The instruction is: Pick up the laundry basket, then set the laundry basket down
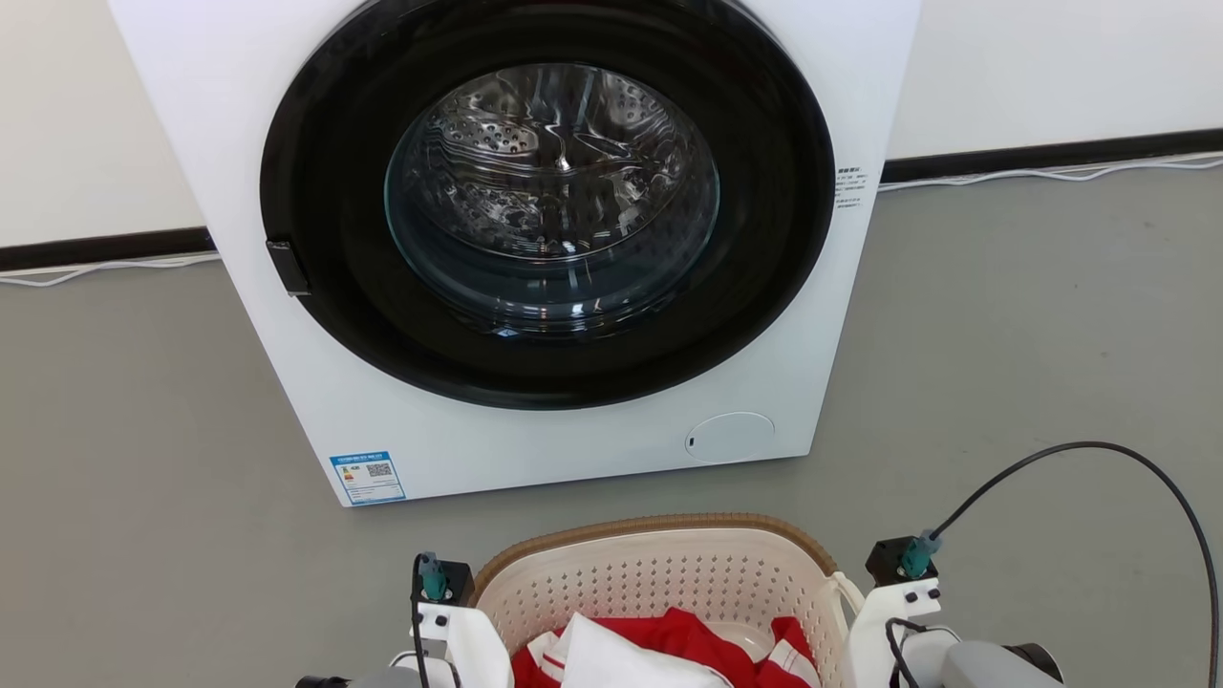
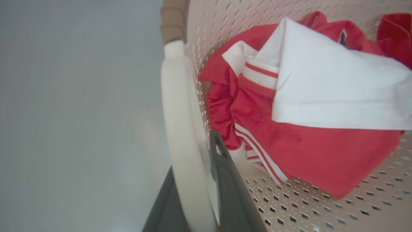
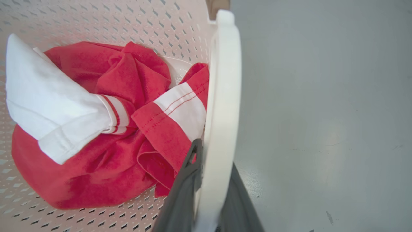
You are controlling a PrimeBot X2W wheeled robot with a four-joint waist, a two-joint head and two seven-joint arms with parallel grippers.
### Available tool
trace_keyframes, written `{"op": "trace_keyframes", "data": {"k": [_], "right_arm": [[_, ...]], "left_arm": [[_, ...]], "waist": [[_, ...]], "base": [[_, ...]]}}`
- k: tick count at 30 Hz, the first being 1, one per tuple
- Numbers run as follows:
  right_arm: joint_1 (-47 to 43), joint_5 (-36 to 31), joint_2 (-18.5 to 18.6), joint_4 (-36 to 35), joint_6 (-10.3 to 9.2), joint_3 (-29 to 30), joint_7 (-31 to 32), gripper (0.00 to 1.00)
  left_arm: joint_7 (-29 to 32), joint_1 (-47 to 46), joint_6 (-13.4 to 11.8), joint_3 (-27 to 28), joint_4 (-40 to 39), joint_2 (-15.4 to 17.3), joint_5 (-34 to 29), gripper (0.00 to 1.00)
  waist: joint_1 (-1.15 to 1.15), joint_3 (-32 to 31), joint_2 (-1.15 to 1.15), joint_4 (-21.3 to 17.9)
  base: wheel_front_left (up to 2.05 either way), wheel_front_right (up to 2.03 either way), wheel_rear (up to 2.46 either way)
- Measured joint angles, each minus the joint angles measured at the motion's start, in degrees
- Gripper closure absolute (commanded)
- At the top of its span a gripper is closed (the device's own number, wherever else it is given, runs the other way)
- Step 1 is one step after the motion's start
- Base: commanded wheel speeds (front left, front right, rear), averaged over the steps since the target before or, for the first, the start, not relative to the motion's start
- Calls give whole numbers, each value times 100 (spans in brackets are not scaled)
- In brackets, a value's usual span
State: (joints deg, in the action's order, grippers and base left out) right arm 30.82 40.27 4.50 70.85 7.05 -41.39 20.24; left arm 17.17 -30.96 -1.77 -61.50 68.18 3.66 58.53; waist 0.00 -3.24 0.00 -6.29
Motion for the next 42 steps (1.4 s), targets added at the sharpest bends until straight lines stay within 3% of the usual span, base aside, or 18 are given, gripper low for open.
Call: {"op": "trace_keyframes", "data": {"k": [42], "right_arm": [[163,525,-4,-14,0,-469,-120,100]], "left_arm": [[-103,-291,13,-367,279,-24,256,100]], "waist": [[0,337,0,-26]], "base": [[0,0,0]]}}
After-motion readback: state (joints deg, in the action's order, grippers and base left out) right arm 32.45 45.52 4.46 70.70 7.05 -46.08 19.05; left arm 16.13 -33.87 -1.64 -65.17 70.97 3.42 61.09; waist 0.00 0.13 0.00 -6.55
